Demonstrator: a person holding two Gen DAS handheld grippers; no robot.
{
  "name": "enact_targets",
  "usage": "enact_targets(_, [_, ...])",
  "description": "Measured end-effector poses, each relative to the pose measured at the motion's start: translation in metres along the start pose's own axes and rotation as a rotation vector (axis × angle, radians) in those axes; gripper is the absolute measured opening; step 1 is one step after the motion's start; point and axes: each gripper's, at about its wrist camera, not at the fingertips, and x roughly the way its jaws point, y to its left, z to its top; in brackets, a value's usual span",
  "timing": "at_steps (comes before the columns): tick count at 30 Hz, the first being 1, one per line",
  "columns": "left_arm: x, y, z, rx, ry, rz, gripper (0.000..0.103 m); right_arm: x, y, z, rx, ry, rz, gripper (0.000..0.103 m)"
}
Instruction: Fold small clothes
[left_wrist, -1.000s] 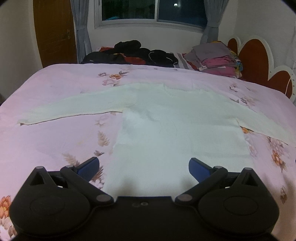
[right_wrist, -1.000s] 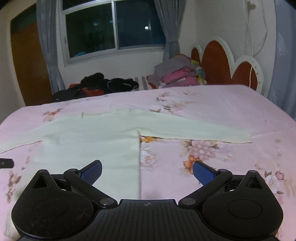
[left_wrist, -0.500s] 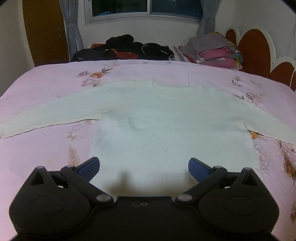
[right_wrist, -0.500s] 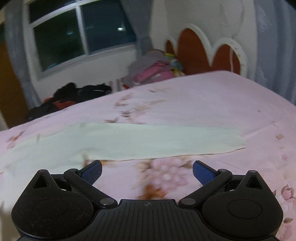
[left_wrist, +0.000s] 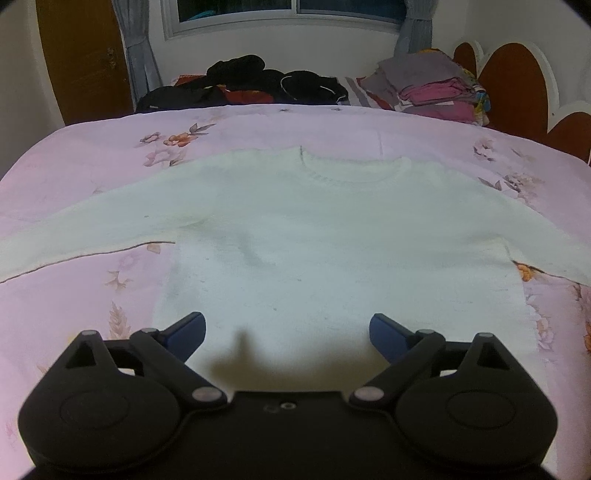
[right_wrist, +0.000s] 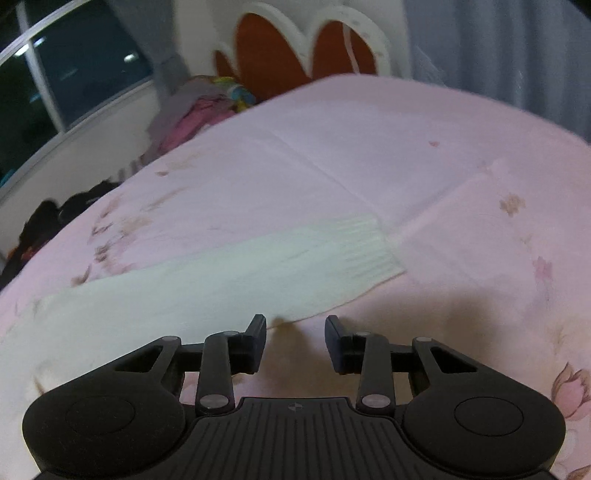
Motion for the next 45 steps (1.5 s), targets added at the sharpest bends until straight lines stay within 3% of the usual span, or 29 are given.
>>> enact_targets(3, [0.002, 0.003, 0.000, -0.003, 0.004, 0.010, 0.095, 0.008, -0.011, 0.005, 0.042, 0.003, 0.014, 0.046])
enact_targets(8, [0.005, 0.011, 0.000, -0.013, 0.017, 0.017, 0.092, 0.016, -0.012, 0.014, 0.047, -0.027, 0.018, 0.047])
enact_targets(12, [0.006, 0.020, 0.001, -0.044, 0.007, 0.006, 0.082, 0.018, -0.010, 0.021, 0.032, -0.042, 0.032, 0.046])
enact_targets(14, [0.006, 0.023, 0.002, -0.056, 0.006, 0.001, 0.079, 0.020, -0.007, 0.023, 0.026, -0.050, 0.042, 0.016])
enact_targets(15, [0.006, 0.025, 0.002, -0.060, 0.004, 0.001, 0.076, 0.016, -0.006, 0.023, 0.023, -0.057, 0.051, 0.008])
enact_targets(18, [0.005, 0.031, 0.004, -0.066, 0.001, 0.000, 0.070, 0.010, 0.013, 0.024, -0.034, -0.097, 0.063, 0.008])
enact_targets(20, [0.003, 0.036, 0.006, -0.067, -0.003, -0.010, 0.065, 0.007, 0.032, 0.025, -0.075, -0.113, 0.077, 0.007])
enact_targets(25, [-0.003, 0.052, 0.013, -0.063, -0.026, -0.002, 0.065, -0.012, 0.087, 0.025, -0.153, -0.150, 0.172, 0.007])
enact_targets(31, [-0.006, 0.081, 0.019, -0.071, -0.049, -0.003, 0.066, -0.035, 0.191, 0.001, -0.279, -0.164, 0.337, 0.007])
enact_targets(39, [0.008, 0.126, 0.030, -0.079, -0.044, -0.018, 0.066, -0.034, 0.342, -0.077, -0.421, -0.071, 0.507, 0.007])
enact_targets(40, [0.011, 0.130, 0.031, -0.082, -0.043, -0.016, 0.070, -0.031, 0.359, -0.091, -0.446, -0.051, 0.521, 0.007])
enact_targets(45, [0.019, 0.145, 0.040, -0.081, -0.052, -0.023, 0.074, -0.011, 0.416, -0.149, -0.533, 0.072, 0.586, 0.008])
